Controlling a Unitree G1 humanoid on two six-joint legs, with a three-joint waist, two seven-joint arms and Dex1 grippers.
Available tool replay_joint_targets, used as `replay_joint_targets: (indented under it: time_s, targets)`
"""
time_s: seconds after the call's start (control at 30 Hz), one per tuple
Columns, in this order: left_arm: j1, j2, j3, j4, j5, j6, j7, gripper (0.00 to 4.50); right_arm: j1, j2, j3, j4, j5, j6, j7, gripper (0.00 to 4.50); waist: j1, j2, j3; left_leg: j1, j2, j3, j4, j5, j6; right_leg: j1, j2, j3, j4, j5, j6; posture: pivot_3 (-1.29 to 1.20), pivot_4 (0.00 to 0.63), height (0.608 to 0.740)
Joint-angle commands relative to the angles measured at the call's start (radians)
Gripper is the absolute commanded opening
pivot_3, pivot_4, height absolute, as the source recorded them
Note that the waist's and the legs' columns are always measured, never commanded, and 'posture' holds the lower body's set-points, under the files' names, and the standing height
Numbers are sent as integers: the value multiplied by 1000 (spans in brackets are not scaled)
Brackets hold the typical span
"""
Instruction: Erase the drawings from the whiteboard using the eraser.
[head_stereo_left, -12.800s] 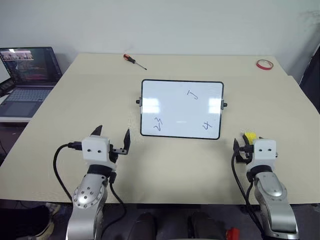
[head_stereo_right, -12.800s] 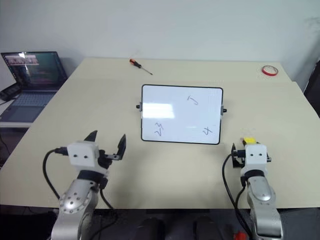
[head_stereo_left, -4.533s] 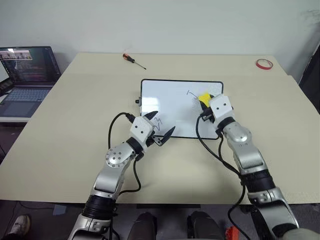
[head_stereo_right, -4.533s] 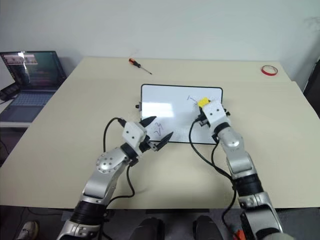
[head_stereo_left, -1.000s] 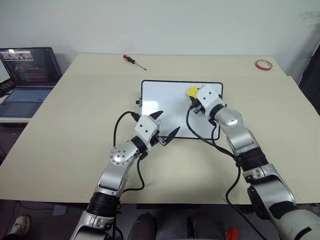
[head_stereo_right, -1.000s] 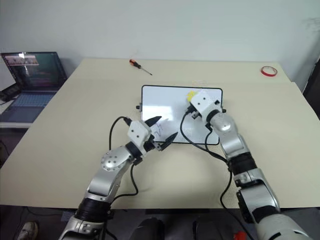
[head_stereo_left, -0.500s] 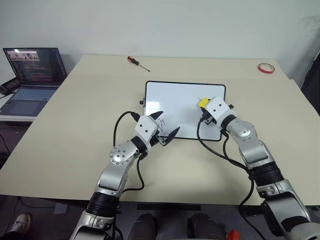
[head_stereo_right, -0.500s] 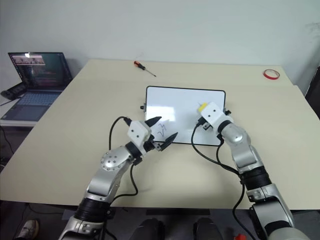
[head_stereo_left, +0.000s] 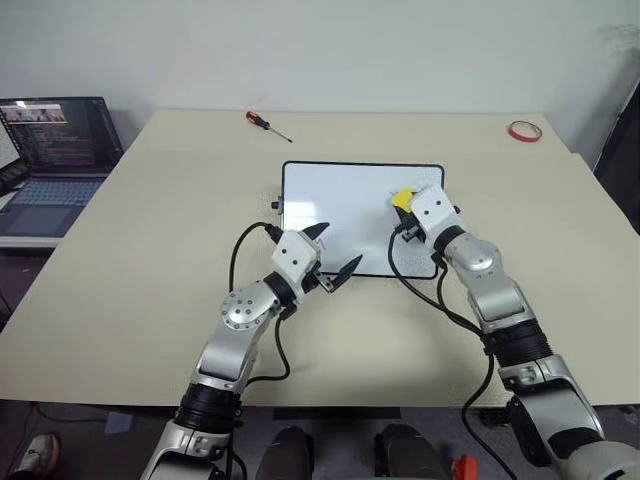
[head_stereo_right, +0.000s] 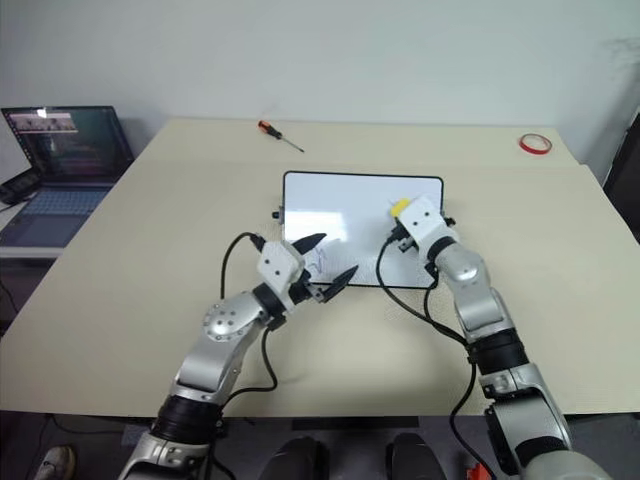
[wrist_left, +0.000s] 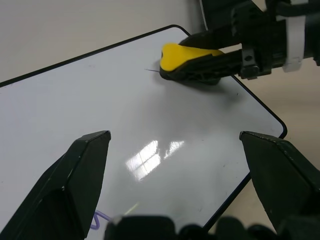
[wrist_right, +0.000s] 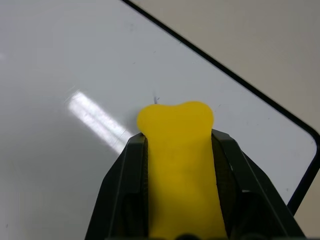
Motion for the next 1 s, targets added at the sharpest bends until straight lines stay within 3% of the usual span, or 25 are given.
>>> replay_joint_targets:
  time_s: [0.03,0.4,1.0]
  targets:
    - [-14,-4,-1,-24,-4,-9,-1,4500,-48,14,-21,28,9,-39,-22,1300,0,0,0,0,0,0,0,0,0,0,0,0,0,0,0,0,150,740]
    - [-5,-6,-1,-38,-1,-6,6,4500,-31,-30,53,94,-99,58,-9,1300,0,0,0,2,0,0,-1,0,0,1,0,1,-1,0,0,0,150,740]
    - [-6,-11,-6,-32,-7,-2,-3,4500,150,-87,51,-126,-109,161,58,1300,9,-1,0,1,0,0,0,0,0,2,0,0,-1,0,0,0,150,740]
